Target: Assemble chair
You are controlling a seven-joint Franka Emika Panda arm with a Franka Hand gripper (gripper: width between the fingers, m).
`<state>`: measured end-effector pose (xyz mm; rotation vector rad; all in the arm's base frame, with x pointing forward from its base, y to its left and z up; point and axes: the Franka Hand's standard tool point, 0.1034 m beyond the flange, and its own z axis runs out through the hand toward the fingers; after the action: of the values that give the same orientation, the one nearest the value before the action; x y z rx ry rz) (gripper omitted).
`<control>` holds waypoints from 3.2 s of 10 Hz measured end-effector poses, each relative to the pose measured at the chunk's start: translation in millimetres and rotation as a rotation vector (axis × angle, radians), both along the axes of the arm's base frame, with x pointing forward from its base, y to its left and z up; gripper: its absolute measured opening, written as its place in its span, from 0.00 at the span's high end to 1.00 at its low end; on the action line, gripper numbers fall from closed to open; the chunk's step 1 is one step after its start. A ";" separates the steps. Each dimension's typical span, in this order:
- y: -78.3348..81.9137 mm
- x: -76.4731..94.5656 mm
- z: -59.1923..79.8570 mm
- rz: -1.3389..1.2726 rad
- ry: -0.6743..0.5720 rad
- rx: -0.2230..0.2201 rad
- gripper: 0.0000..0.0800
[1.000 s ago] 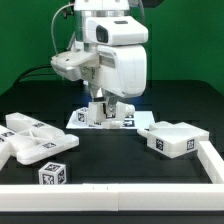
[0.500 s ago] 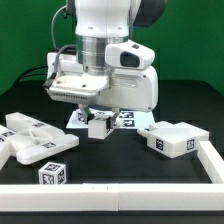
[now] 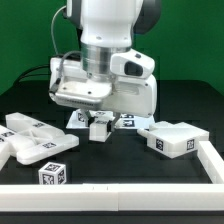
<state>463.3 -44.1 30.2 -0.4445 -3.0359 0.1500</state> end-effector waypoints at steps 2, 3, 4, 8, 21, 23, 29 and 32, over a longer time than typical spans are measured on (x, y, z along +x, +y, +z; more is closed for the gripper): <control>-2.4 3.9 1.7 -0.008 -0.008 -0.002 0.64; -2.0 2.2 0.4 -0.013 -0.005 -0.003 0.64; 1.6 -6.0 -5.3 -0.041 0.010 -0.004 0.64; 4.9 -24.8 -16.0 -0.084 0.040 -0.011 0.64; 49.6 -3.7 32.1 -1.248 -0.178 -0.060 0.19; 59.9 -24.1 29.5 -1.544 -0.183 -0.090 0.19; 83.1 -23.2 28.2 -2.036 -0.184 -0.027 0.19; 119.1 -27.7 6.8 -2.487 -0.104 0.018 0.19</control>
Offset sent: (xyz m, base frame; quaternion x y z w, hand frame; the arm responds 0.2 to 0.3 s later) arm -0.0280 0.0153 -0.0175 0.0155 0.0432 0.0134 0.9989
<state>435.5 75.0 37.0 -3.0504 -0.5626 -0.0928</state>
